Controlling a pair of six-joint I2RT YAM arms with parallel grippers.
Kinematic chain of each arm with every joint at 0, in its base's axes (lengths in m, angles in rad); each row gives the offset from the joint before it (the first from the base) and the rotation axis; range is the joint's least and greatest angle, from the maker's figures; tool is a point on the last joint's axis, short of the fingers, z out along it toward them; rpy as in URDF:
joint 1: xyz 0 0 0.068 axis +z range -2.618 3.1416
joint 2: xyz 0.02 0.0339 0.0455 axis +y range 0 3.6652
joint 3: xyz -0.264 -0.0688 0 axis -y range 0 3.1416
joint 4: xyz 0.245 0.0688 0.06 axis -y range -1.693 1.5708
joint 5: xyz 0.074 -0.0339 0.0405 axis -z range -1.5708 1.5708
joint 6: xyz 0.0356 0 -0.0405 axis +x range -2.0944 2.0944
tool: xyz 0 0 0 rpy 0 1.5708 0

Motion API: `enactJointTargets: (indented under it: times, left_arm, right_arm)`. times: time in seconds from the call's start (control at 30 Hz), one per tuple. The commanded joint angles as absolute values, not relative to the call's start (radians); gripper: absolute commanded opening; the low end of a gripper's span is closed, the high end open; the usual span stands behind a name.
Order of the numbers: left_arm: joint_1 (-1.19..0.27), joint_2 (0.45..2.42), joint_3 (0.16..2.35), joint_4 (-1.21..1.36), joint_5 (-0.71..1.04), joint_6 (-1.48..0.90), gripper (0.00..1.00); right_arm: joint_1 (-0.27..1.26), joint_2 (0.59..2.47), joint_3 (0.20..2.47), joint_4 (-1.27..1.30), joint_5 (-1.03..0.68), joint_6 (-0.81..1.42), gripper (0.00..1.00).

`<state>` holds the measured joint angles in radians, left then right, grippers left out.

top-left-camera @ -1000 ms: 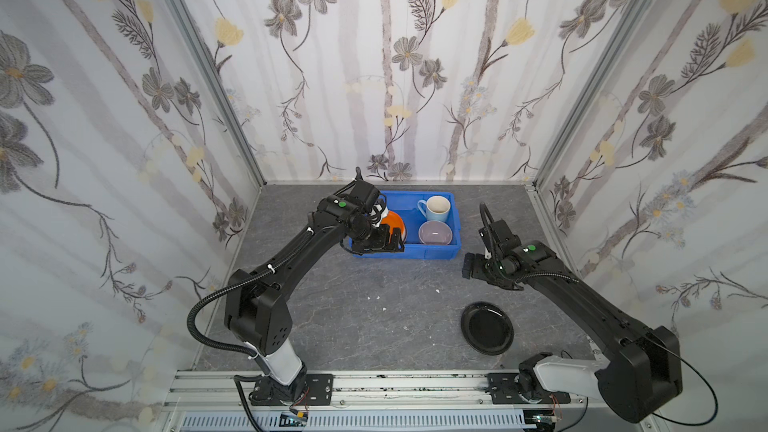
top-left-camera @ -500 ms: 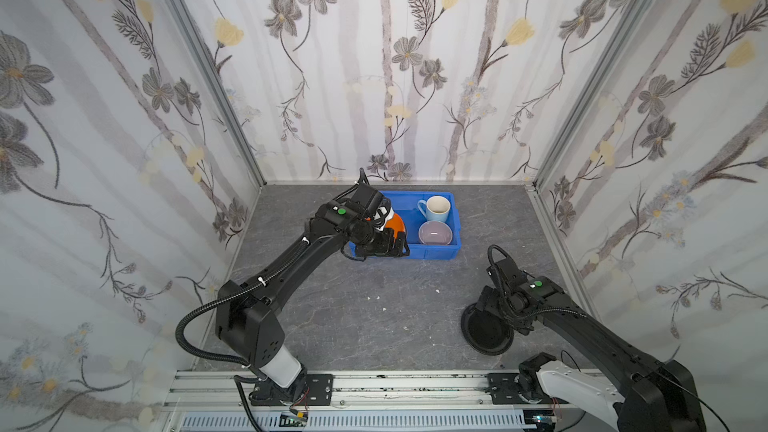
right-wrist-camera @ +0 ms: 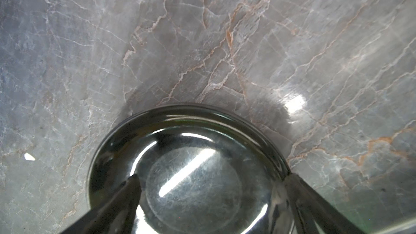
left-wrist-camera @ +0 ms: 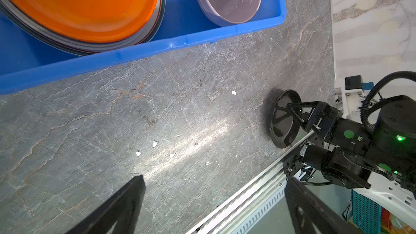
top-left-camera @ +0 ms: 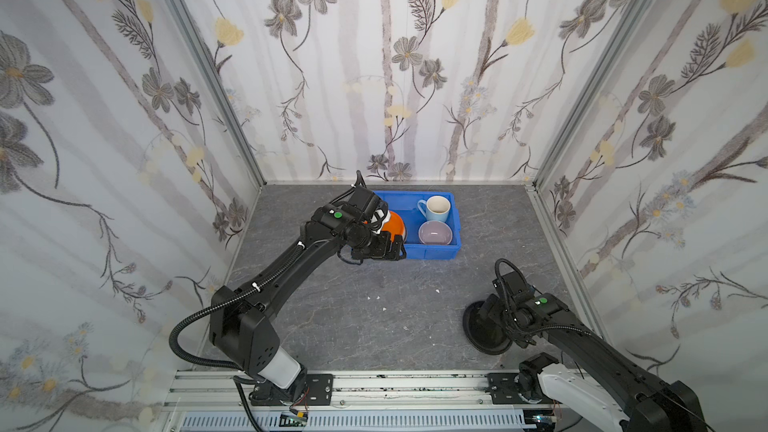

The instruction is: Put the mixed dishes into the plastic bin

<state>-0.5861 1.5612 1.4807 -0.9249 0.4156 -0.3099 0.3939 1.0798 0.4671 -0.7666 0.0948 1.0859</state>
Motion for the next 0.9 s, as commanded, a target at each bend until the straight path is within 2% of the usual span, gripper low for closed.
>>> enactJointTargets:
  times: [0.0,0.43,0.67,0.87]
  left_arm:
    - [-0.585,1.572,1.491,-0.936,0.422,-0.292,1.0]
    - [-0.581,1.629,1.555,-0.984,0.426,-0.252,1.0]
    - [-0.576,1.635,1.556,-0.978,0.433,-0.245,1.0]
    - [-0.566,1.635,1.529,-0.956,0.451,-0.242,1.0]
  right_arm:
    - [0.394,1.063,0.446,-0.722,0.071,1.127,1.0]
    - [0.395,0.992,0.441,-0.714,0.039,1.128,1.0]
    - [0.394,0.928,0.549,-0.948,0.23,1.196,1.0]
    - [0.393,0.878,0.513,-0.972,0.219,1.252,1.0]
